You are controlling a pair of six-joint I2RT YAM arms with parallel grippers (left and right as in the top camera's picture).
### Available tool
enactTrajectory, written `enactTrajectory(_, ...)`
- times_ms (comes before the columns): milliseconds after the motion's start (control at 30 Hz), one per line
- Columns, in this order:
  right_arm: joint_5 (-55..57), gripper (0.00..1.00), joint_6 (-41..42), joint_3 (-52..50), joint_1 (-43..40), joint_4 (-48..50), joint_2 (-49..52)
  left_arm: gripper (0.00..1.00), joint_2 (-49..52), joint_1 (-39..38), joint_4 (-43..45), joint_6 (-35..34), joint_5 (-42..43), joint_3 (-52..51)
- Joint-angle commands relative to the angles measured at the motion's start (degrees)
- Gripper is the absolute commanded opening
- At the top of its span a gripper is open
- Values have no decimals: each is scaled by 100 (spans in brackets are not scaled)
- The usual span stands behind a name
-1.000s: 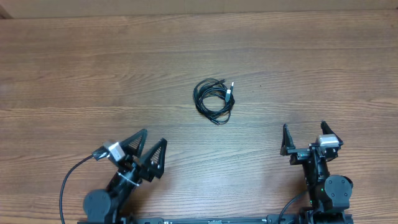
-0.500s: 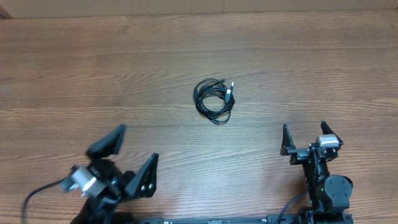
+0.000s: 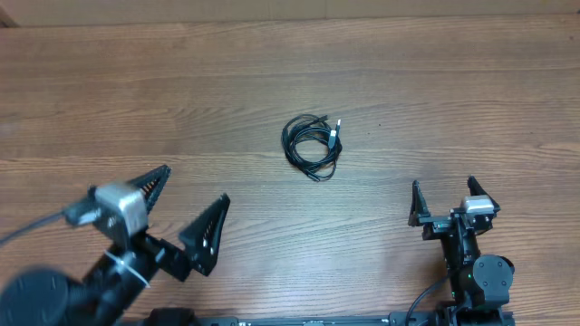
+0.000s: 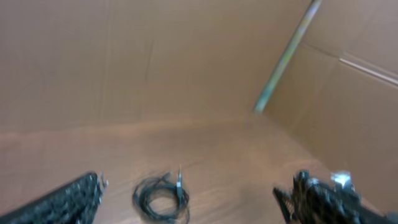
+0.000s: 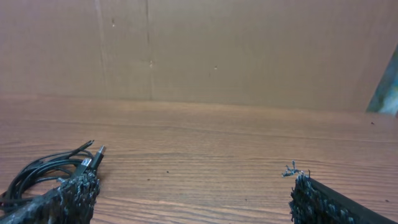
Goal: Untangle cables
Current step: 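Move the left gripper forward over the black cable coil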
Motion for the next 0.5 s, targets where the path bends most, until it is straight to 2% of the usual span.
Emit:
enactTrajectory(0,52,100,-7,-59,26,33,-68,100,802,-11,-706,374,44,850)
enactTrajectory(133,52,100,-7,-59,26,33,-68,100,1700,-11,-1840,662,122,1622)
enactTrajectory(233,52,100,-7,-59,26,33,-68,99,2083,-11,-2122,667,1366,1845)
enactTrajectory(300,52,100,-7,-59,26,33,-68,100,2229,-11,-1886,761,2144,1856)
enactTrajectory(367,52,100,-7,-59,26,33,-68,100,2310,-11,-1725,680,2031,1869)
enactTrajectory(467,52,100,-7,-59,26,33,-68,100,2387,-13,-1777,334,1296,1971)
